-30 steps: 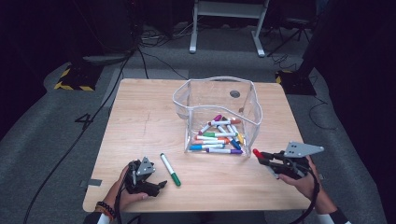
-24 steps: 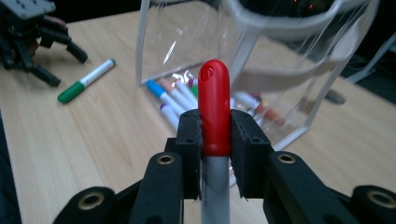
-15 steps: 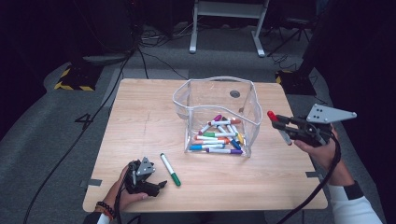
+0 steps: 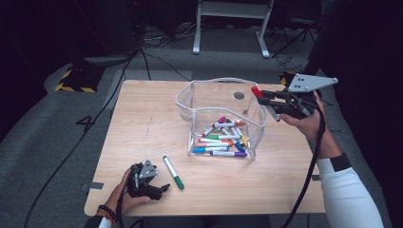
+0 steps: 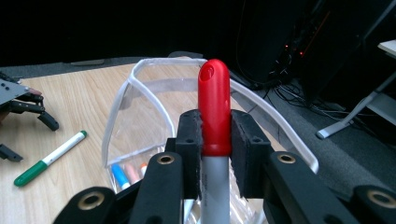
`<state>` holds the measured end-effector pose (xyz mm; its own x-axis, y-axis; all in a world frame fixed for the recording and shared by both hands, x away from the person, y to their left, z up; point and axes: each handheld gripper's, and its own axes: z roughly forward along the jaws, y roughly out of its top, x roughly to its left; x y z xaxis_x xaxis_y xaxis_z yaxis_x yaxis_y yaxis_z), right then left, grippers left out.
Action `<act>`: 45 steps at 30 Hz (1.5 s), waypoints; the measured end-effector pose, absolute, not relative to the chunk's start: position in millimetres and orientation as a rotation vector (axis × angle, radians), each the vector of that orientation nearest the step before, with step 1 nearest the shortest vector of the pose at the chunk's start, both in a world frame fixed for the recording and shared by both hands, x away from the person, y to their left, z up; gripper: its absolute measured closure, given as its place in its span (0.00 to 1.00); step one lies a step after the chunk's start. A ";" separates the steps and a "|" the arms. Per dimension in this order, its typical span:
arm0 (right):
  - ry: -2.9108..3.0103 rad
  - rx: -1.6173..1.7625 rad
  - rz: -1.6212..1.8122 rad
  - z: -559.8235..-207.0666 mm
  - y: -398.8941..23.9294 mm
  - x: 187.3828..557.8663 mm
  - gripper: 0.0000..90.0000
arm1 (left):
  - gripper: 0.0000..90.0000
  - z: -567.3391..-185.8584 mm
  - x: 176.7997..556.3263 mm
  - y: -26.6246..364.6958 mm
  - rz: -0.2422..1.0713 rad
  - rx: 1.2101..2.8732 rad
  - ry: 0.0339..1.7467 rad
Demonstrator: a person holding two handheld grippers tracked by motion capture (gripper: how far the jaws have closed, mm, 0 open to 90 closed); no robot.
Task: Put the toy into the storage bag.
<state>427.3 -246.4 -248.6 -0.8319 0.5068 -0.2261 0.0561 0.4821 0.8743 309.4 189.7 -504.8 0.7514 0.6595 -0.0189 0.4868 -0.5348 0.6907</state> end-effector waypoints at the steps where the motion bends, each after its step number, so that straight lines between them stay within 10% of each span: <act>1: 2.276 0.456 1.311 -246.3 -241.1 429.8 0.83 | 0.16 -504.8 309.4 189.7 0.318 2.245 0.856; 45: 2.754 0.515 0.720 -314.8 -157.8 511.3 0.83 | 0.16 -504.7 309.8 189.9 0.317 2.249 0.850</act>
<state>511.3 -157.8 -314.8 -0.9069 0.3948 -0.1469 0.2724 0.8156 0.5105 309.8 189.9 -504.7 0.7546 0.6559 -0.0177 0.4842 -0.5384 0.6897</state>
